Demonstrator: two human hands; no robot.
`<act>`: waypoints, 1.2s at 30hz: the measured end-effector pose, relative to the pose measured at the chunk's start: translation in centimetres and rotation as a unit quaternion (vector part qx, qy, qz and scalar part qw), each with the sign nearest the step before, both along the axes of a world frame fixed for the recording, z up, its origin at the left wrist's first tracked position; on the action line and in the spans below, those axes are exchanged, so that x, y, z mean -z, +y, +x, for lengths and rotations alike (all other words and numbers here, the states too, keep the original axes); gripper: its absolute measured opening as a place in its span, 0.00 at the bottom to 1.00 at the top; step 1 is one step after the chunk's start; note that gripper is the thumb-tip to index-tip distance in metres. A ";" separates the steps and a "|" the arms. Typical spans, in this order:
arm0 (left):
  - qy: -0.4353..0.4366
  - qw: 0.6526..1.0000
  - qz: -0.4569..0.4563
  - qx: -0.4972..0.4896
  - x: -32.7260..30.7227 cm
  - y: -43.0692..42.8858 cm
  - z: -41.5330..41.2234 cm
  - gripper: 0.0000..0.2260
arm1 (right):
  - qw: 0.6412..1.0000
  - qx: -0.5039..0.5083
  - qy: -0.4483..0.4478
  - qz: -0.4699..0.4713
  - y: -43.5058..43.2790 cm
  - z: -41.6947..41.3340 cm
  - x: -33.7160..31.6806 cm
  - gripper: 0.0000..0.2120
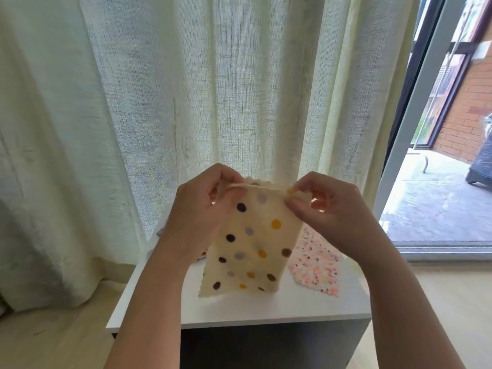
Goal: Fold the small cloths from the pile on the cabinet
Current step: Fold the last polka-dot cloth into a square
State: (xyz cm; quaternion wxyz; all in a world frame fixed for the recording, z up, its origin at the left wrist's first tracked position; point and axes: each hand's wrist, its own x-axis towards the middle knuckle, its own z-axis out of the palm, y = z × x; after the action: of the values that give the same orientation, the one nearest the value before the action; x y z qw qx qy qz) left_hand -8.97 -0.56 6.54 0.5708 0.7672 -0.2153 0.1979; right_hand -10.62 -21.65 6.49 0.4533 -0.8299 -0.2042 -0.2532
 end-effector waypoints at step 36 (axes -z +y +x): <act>0.379 0.911 -0.114 0.117 4.1 -1.1 2.7 0.09 | 0.691 -0.091 0.425 0.578 -0.2 4.4 4.1 0.15</act>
State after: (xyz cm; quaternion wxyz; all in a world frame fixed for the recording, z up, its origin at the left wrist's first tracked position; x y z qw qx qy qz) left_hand -6.24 -1.70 2.47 0.7120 0.6838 -0.0467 -0.1524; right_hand -6.17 -21.85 2.35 0.9027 -0.4003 0.1221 0.1006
